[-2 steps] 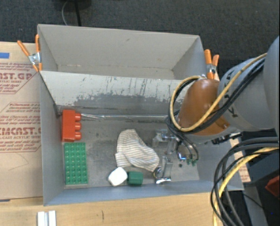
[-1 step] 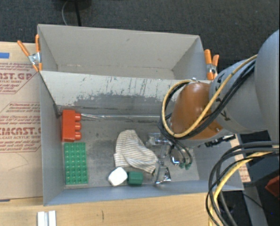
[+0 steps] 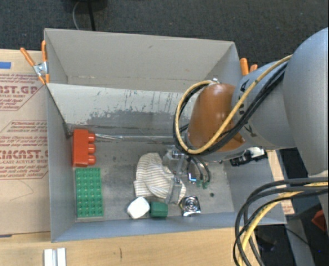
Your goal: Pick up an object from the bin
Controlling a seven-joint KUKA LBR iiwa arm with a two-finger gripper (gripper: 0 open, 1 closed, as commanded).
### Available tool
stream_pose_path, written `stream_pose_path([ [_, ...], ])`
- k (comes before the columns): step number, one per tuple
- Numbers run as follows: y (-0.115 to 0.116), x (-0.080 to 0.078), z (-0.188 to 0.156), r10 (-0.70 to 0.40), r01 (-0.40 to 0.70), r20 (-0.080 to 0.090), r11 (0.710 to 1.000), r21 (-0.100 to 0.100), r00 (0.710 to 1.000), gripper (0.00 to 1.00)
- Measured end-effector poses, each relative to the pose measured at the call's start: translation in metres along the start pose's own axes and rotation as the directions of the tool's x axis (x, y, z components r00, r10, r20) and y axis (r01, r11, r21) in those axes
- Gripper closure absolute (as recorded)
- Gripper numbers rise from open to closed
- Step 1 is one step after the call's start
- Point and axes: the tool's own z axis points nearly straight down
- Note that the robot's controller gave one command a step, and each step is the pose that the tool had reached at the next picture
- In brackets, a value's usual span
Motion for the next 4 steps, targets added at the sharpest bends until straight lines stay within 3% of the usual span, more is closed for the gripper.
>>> stream_pose_path([
  [1,0.019,-0.007,0.025,0.041,-0.041,-0.002,0.999,-0.001,0.999,0.0],
  [2,-0.006,0.018,0.034,0.189,-0.189,0.001,0.982,-0.001,0.982,1.0],
  [4,-0.006,0.018,0.032,0.189,-0.189,0.0,0.982,-0.001,0.982,1.0],
])
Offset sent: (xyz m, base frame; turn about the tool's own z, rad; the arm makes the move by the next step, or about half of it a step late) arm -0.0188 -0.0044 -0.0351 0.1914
